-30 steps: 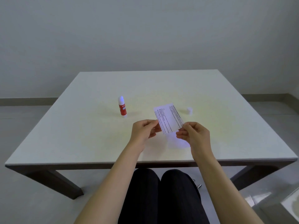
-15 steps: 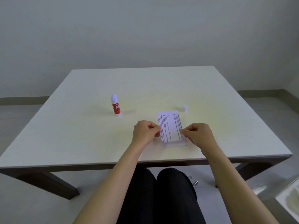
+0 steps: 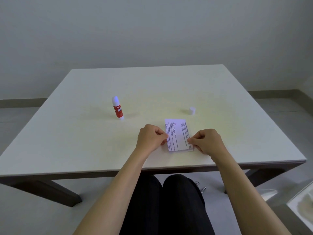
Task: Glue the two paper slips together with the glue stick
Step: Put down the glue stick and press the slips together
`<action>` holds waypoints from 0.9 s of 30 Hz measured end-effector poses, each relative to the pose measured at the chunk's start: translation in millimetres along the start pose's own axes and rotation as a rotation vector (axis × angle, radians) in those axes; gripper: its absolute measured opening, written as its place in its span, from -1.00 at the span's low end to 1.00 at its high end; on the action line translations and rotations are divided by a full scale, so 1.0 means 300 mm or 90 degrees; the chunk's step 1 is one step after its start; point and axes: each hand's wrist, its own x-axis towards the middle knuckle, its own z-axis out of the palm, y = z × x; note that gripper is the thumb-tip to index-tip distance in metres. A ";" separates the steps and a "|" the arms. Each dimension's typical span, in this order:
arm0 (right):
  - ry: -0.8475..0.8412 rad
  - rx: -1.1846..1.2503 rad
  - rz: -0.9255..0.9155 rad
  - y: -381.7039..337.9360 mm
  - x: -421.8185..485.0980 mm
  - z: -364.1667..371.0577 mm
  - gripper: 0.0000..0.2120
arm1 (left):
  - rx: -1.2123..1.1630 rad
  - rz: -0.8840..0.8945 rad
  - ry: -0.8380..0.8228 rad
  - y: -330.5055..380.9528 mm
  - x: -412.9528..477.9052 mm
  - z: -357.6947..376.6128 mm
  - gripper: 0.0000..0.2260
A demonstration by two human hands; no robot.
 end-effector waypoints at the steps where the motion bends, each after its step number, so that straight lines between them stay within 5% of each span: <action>1: 0.000 -0.005 -0.002 0.000 0.001 0.000 -0.76 | 0.005 0.000 -0.002 0.000 0.000 -0.001 -0.83; 22: 0.002 -0.156 -0.087 -0.019 -0.008 0.013 -0.83 | 0.250 0.084 0.009 0.024 0.020 0.035 -0.91; 27: -0.031 -0.167 -0.128 -0.011 -0.006 0.017 -0.59 | 0.416 0.233 -0.022 -0.007 0.040 0.018 -0.45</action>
